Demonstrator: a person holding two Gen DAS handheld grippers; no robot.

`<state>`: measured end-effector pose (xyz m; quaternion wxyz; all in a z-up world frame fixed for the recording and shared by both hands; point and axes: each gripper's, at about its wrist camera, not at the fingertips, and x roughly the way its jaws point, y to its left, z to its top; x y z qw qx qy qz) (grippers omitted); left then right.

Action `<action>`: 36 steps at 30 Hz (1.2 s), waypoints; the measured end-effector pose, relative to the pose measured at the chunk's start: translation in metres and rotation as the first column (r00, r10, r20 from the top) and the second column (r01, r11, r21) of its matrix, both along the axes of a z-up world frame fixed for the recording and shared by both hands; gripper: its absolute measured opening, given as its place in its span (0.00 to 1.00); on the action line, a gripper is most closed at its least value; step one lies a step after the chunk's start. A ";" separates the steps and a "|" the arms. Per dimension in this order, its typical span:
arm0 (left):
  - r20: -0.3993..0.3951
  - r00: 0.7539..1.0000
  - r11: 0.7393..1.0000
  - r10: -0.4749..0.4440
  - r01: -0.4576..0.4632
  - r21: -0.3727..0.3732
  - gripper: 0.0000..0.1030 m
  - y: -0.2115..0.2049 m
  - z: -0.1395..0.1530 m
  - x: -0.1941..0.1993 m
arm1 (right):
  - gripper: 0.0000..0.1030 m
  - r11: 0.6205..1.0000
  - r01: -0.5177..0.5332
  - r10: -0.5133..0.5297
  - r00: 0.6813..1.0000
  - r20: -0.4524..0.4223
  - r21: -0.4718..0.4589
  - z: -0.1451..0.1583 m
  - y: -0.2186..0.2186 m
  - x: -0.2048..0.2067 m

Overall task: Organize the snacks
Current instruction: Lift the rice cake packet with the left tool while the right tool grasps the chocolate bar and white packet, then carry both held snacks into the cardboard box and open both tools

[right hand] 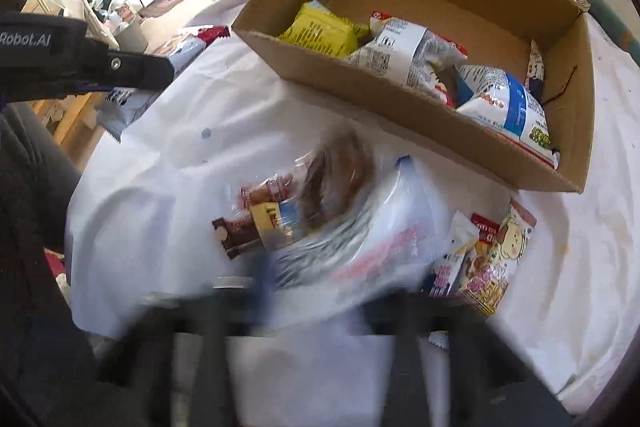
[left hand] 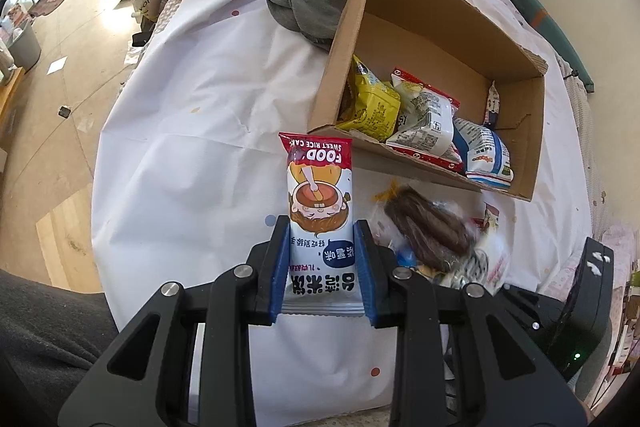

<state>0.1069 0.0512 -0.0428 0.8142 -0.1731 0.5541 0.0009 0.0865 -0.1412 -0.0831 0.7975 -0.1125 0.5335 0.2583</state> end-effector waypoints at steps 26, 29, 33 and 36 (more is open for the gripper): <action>-0.026 1.000 1.000 0.007 -0.007 0.016 0.26 0.000 -0.008 0.003 | 0.71 0.777 0.497 -0.307 0.835 -0.457 0.386 -0.025 -0.069 0.029; -0.028 1.000 1.000 0.006 -0.005 0.015 0.26 0.000 -0.008 0.003 | 0.68 0.689 0.577 -0.378 0.802 -0.462 0.438 -0.025 -0.085 0.034; -0.031 0.999 1.000 -0.016 0.016 0.020 0.26 -0.005 -0.010 0.005 | 0.46 0.661 0.614 -0.389 0.772 -0.503 0.432 -0.040 -0.083 0.048; -0.030 0.999 0.999 -0.019 0.020 0.028 0.26 -0.006 -0.010 0.005 | 0.16 0.687 0.602 -0.399 0.781 -0.481 0.408 -0.047 -0.072 0.054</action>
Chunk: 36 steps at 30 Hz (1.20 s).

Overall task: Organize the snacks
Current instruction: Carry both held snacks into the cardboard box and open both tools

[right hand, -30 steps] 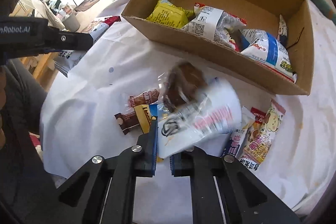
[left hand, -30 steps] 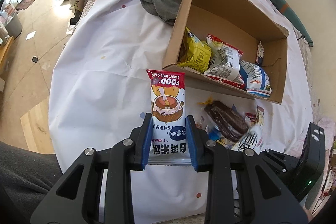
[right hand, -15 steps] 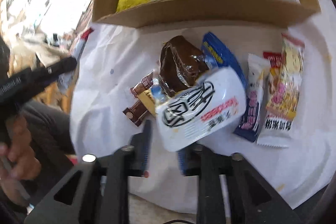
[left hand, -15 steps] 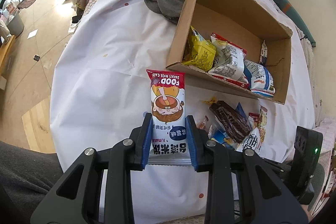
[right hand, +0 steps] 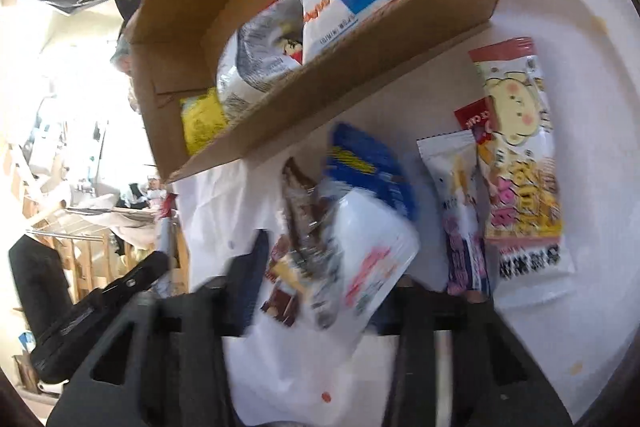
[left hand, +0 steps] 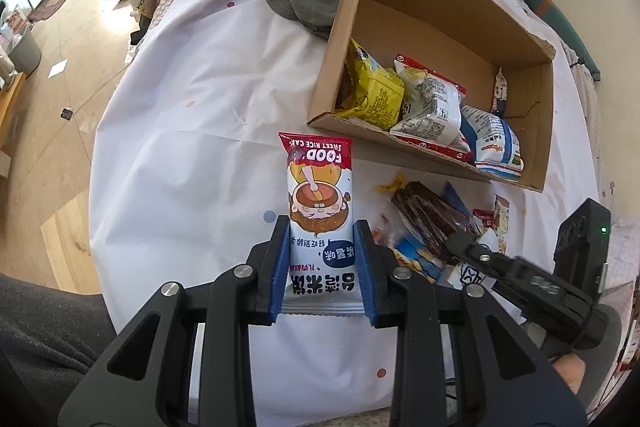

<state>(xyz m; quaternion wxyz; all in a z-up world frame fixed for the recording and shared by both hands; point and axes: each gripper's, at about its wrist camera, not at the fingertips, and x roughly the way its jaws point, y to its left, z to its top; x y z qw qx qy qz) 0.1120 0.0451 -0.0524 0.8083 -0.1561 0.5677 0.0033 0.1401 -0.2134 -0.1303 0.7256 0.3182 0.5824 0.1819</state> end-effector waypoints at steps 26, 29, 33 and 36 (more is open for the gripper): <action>0.183 0.978 0.992 -0.103 0.086 0.096 0.26 -0.027 0.079 0.030 | 0.07 0.986 0.006 -0.066 0.934 0.351 0.169 0.147 -0.050 -0.028; 0.207 0.970 0.986 -0.127 0.101 0.133 0.26 -0.037 0.086 0.047 | 0.07 0.992 0.009 -0.056 0.921 0.386 0.122 0.156 -0.056 -0.005; 0.235 0.962 0.982 -0.141 0.105 0.158 0.26 -0.043 0.087 0.070 | 0.07 0.997 0.025 -0.053 0.908 0.414 0.074 0.163 -0.063 0.028; 0.235 0.961 0.982 -0.142 0.107 0.158 0.26 -0.044 0.081 0.086 | 0.07 0.998 0.039 -0.056 0.910 0.411 0.049 0.158 -0.067 0.050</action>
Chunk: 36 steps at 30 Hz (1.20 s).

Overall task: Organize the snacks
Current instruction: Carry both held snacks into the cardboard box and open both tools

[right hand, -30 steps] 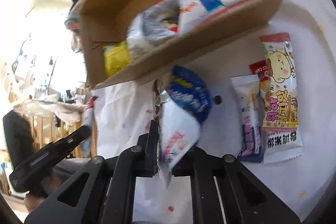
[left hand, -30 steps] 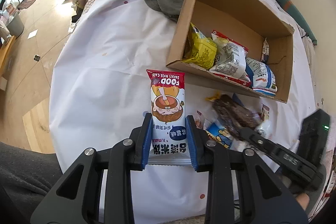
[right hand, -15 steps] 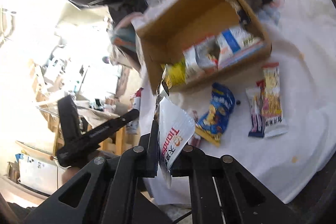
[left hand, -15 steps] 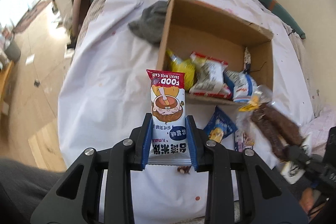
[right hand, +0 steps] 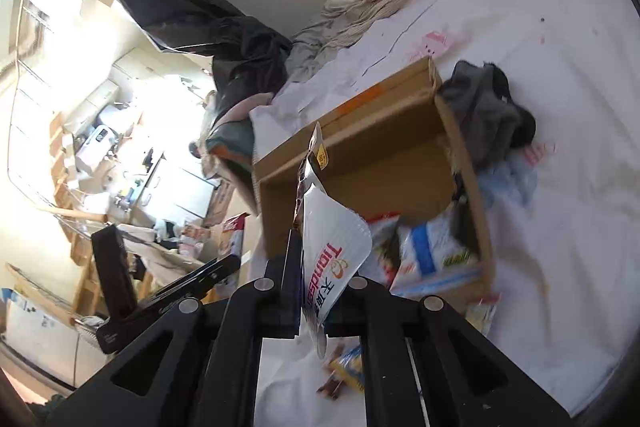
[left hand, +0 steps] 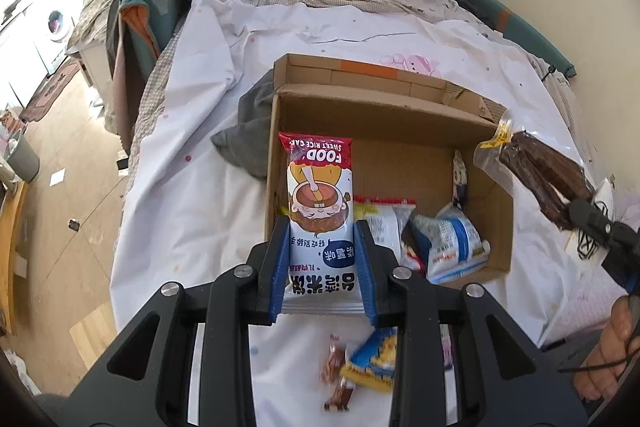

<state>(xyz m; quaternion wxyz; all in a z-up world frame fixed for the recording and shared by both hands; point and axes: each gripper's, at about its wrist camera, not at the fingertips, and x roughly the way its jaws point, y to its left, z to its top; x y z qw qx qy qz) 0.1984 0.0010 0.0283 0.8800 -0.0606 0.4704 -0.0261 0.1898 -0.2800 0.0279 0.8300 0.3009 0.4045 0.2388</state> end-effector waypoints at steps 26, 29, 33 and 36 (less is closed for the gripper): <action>-0.066 0.997 0.999 -0.034 0.032 -0.035 0.26 -0.016 -0.058 0.044 | 0.08 0.989 -0.093 0.078 0.989 -0.126 -0.117 -0.075 0.038 0.050; -0.060 0.997 0.999 -0.041 0.039 -0.022 0.26 -0.019 -0.058 0.045 | 0.08 0.991 -0.067 0.048 0.986 -0.161 -0.116 -0.084 0.033 0.059; -0.070 0.997 0.999 -0.038 0.037 -0.019 0.26 -0.018 -0.062 0.046 | 0.11 0.992 -0.050 0.027 0.981 -0.193 -0.114 -0.094 0.030 0.062; -0.085 0.996 0.999 -0.033 0.031 -0.027 0.26 -0.017 -0.066 0.048 | 0.12 0.992 -0.042 0.015 0.975 -0.220 -0.121 -0.099 0.029 0.063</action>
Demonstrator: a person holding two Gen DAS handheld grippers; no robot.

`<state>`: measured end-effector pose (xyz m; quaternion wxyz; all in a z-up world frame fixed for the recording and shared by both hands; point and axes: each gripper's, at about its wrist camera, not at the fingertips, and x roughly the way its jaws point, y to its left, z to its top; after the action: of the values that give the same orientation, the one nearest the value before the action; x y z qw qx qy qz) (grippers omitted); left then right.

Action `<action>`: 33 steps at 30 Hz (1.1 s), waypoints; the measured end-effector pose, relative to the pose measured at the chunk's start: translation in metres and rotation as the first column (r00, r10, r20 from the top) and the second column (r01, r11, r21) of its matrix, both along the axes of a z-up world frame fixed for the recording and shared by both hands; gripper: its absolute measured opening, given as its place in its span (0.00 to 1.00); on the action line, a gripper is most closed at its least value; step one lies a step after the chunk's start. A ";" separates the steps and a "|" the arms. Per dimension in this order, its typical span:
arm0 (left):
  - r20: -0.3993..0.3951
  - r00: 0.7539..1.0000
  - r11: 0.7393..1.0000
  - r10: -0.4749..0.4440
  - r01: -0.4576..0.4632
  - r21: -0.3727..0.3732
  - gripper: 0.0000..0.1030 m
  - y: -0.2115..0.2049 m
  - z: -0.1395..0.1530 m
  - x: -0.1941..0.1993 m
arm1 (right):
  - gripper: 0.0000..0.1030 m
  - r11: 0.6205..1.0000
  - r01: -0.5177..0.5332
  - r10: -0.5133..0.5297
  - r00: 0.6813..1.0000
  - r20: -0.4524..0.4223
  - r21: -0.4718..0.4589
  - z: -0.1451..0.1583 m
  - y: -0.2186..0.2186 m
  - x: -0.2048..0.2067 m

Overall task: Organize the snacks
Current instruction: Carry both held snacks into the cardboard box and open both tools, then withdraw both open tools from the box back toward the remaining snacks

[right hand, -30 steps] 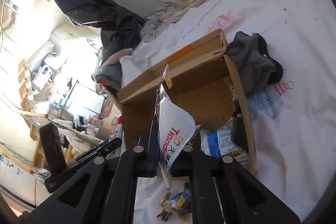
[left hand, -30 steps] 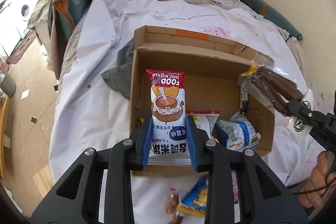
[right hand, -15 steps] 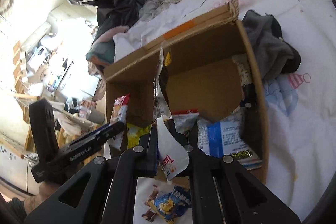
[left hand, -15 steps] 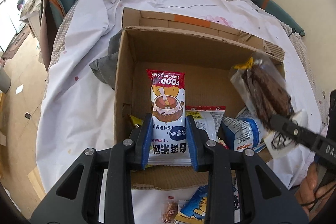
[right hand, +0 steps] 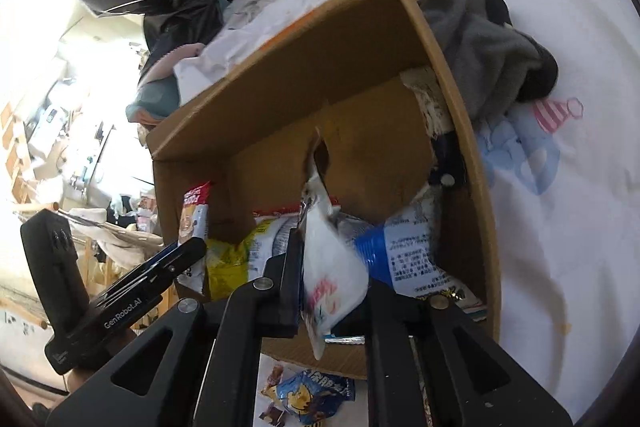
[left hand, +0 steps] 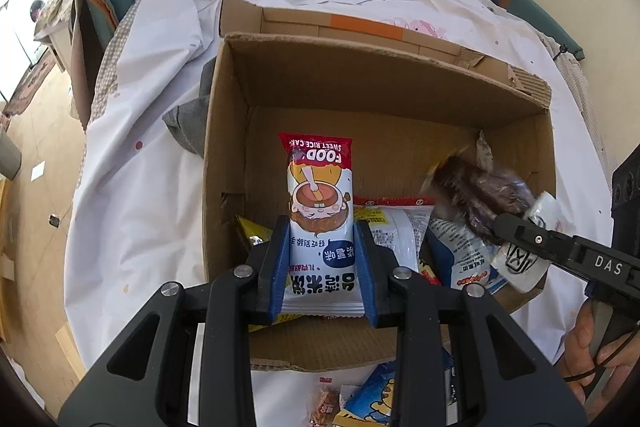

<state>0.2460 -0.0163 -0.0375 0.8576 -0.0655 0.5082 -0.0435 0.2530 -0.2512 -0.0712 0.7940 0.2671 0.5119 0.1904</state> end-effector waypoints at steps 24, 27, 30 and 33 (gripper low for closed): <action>0.073 0.997 1.000 0.009 -0.009 0.003 0.81 0.004 0.016 -0.013 | 0.99 0.982 -0.042 0.061 0.993 0.101 -0.185 0.033 0.026 -0.024; 0.100 0.995 1.000 0.014 -0.014 -0.002 0.81 0.008 0.021 -0.019 | 0.99 0.985 -0.068 0.074 0.997 0.036 -0.159 0.028 0.025 -0.026; 0.124 0.992 1.000 0.005 -0.006 0.010 0.81 0.010 0.028 -0.026 | 0.99 0.991 -0.072 0.073 0.997 0.003 -0.115 0.029 0.018 -0.032; 0.136 0.991 1.000 0.002 -0.004 0.010 0.81 0.015 0.034 -0.034 | 0.99 0.993 -0.069 0.070 0.997 0.008 -0.092 0.033 0.012 -0.040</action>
<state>0.2115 -0.0012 -0.0035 0.8908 -0.0586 0.4485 -0.0439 0.2125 -0.2393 -0.0380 0.8011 0.2110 0.5247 0.1958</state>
